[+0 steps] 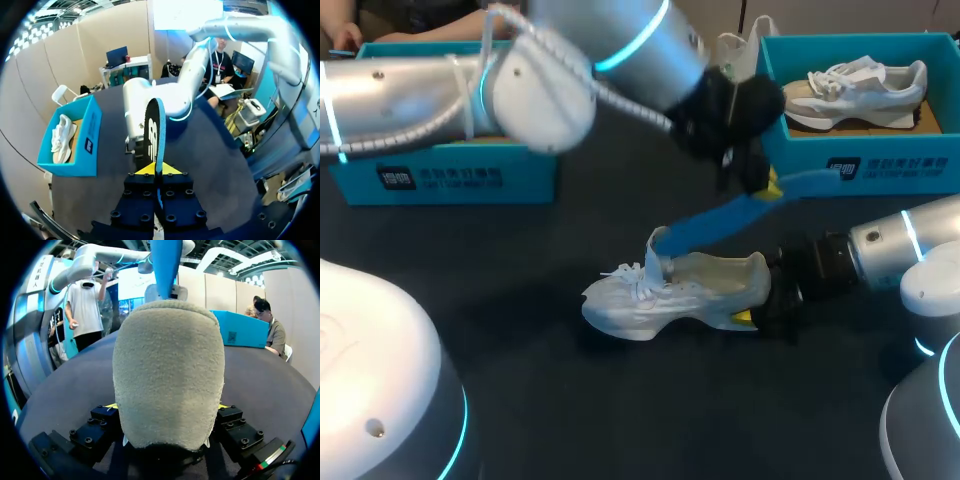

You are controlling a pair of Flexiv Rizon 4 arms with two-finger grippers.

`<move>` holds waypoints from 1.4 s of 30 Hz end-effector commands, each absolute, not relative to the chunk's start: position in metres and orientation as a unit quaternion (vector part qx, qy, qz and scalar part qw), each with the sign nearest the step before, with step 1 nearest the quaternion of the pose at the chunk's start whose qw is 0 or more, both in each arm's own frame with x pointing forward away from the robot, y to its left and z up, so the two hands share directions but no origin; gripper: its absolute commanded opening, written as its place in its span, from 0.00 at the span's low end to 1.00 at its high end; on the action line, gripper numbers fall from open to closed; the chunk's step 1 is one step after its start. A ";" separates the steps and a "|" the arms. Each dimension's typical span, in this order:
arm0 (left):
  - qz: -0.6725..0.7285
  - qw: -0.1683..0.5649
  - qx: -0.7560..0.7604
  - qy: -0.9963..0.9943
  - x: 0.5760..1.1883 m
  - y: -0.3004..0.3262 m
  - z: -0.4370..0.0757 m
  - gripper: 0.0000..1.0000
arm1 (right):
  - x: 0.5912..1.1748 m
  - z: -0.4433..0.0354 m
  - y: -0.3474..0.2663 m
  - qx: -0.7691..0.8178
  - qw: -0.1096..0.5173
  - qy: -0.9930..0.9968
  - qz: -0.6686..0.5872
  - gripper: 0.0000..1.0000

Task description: Take the shoe out of the shoebox, open the shoe tongue, remove and reinsert the insole, then place the shoe into the shoebox

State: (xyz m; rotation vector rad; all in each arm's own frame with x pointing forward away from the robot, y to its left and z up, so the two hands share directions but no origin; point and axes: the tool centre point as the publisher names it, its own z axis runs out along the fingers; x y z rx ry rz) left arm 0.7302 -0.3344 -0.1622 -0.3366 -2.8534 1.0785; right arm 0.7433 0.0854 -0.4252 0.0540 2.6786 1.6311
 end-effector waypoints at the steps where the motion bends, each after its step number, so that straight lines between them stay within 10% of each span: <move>1: 0.373 0.047 -0.111 -0.920 0.734 -0.328 -0.136 0.00 | 0.745 -0.433 0.088 0.018 0.004 0.854 0.519 0.00; 33: 0.473 0.013 -0.109 -0.874 0.746 -0.316 -0.075 0.00 | 0.745 -0.433 0.088 0.018 0.004 0.854 0.519 0.00; 42: 0.513 0.105 0.046 -0.850 0.745 -0.303 -0.035 0.00 | 0.745 -0.433 0.088 0.018 0.004 0.854 0.519 0.00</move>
